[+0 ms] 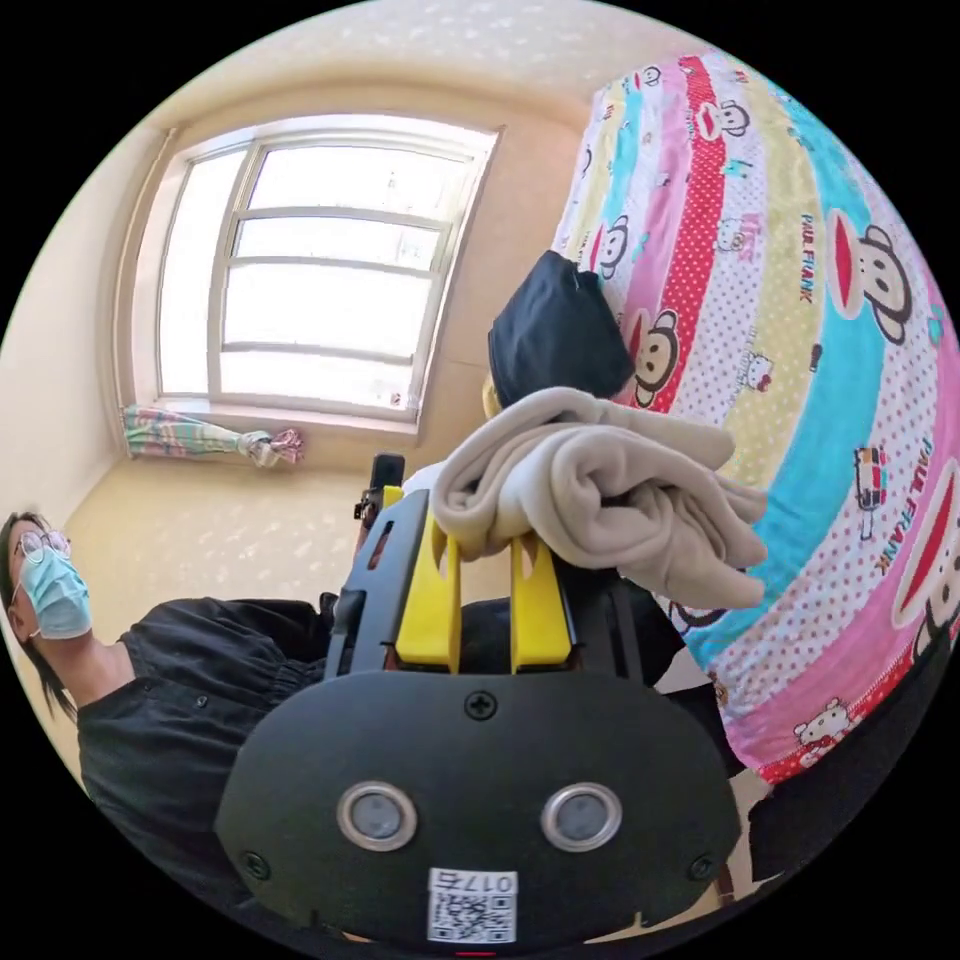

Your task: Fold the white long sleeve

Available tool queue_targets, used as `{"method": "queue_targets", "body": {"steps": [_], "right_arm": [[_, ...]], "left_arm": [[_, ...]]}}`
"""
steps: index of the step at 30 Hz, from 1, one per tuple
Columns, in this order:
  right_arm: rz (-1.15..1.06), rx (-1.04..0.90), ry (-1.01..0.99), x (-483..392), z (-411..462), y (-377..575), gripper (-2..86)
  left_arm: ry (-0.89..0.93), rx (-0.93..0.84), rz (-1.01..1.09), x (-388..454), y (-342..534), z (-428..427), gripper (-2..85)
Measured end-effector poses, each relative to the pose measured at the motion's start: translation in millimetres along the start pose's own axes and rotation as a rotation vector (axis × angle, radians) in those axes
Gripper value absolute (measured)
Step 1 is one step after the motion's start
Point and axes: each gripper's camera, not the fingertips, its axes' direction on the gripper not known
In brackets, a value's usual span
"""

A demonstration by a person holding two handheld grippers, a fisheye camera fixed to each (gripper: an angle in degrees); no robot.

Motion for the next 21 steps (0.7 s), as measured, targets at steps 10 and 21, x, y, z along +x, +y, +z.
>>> {"method": "queue_targets", "body": {"steps": [10, 21], "right_arm": [[-0.458, -0.142, -0.113, -134.5, 328.2, -179.4, 7.1], [-0.082, -0.362, 0.278, 73.0, 617.2, -183.7, 8.2]], "left_arm": [[-0.29, 0.435, 0.344, 111.0, -42.3, -283.8, 6.5], [-0.265, 0.517, -0.237, -185.1, -87.7, -265.1, 6.7]]}}
